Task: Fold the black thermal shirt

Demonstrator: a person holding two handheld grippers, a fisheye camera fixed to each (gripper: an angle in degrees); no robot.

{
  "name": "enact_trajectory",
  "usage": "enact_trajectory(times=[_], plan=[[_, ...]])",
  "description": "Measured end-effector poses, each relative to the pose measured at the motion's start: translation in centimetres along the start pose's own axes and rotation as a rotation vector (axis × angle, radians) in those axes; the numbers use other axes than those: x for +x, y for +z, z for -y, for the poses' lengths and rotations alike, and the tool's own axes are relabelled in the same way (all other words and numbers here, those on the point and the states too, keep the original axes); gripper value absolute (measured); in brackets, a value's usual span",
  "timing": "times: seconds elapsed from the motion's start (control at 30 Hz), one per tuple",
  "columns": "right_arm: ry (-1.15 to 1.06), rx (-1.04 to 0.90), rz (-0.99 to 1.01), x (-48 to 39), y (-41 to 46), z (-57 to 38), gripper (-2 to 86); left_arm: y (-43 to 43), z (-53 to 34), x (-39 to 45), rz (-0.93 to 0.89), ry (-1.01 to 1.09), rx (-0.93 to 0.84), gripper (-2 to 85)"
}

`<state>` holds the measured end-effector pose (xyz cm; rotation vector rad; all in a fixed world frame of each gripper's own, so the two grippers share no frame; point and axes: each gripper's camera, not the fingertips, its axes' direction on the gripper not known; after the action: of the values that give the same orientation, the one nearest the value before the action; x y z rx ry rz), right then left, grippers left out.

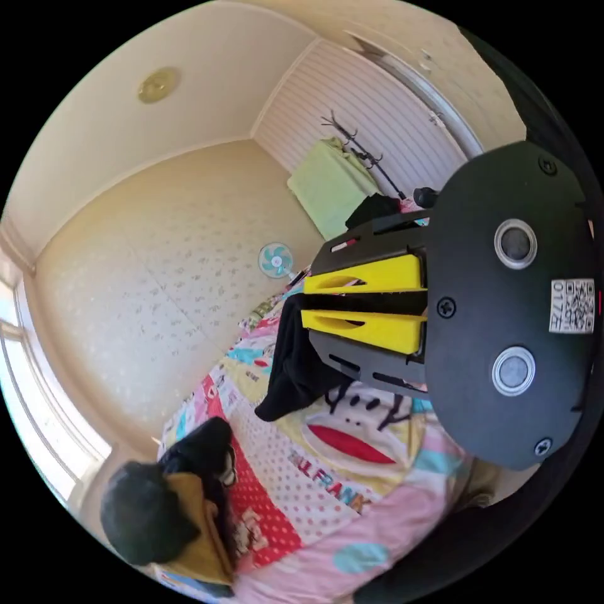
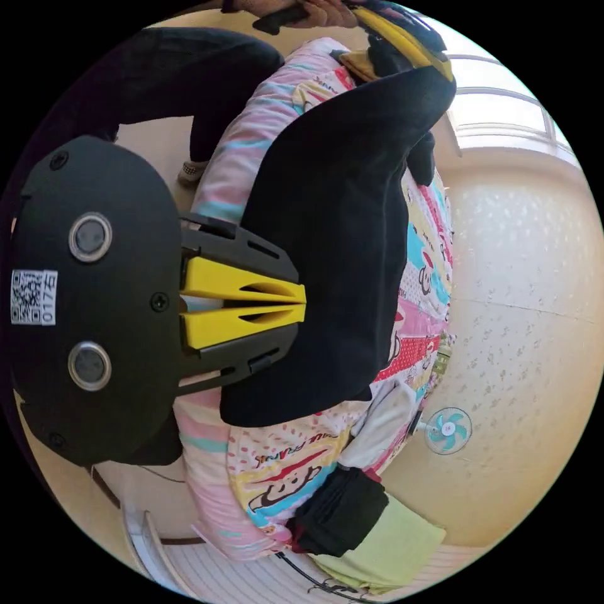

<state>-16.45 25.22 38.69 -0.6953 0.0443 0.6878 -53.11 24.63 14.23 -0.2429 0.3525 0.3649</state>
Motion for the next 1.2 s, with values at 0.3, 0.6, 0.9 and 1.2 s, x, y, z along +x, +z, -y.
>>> enact_trajectory(times=[0.3, 0.6, 0.9, 1.2], plan=[[0.33, 0.211, 0.131, 10.1, -7.7, -2.0, 0.5, 17.7, -11.1, 12.3, -0.35, 0.28, -0.443, 5.0], [0.004, 0.257, 0.36, 7.2, -7.7, 3.0, 0.4, 19.7, -18.9, 12.8, -0.499, 0.175, -0.66, 3.0], [0.217, 0.033, 0.408, 12.4, 1.3, 0.2, 0.2, 10.7, -15.9, 11.6, -0.202, 0.328, -0.365, 5.4], [0.037, 0.173, 0.247, 10.2, -6.2, 5.2, 0.3, 15.4, -18.1, 9.4, 0.054, 0.304, -0.559, 5.0]])
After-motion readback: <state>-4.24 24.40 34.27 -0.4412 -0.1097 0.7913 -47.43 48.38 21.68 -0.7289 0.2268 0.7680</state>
